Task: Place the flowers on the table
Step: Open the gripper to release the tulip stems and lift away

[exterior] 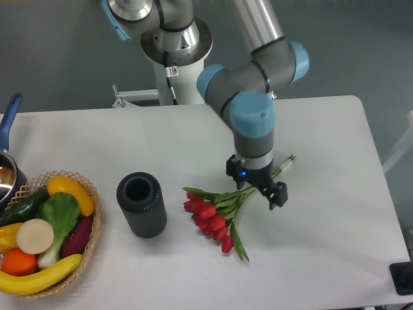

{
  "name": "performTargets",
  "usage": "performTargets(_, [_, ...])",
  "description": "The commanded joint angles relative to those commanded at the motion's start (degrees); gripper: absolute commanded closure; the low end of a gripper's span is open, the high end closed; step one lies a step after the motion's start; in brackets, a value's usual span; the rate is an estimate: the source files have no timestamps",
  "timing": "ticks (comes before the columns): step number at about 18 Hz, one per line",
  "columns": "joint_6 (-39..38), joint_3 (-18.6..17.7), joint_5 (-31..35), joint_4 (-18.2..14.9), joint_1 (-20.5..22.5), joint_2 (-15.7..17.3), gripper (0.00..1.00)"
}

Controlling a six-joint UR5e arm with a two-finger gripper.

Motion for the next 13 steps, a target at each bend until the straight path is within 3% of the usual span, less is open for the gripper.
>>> performTargets(4, [15.7,1.8,-2.6,-12.3,7.0,6.7,0.0])
performTargets(7, [24.1,3.2,-2.6,-18.2,11.1,9.7,0.0])
performTargets(10, [32.4,2.6,-2.6,-19.8,14.9,11.6,0.0])
performTargets(13, [34.5,1.8,-2.9,-20.2,16.8,12.6,0.0])
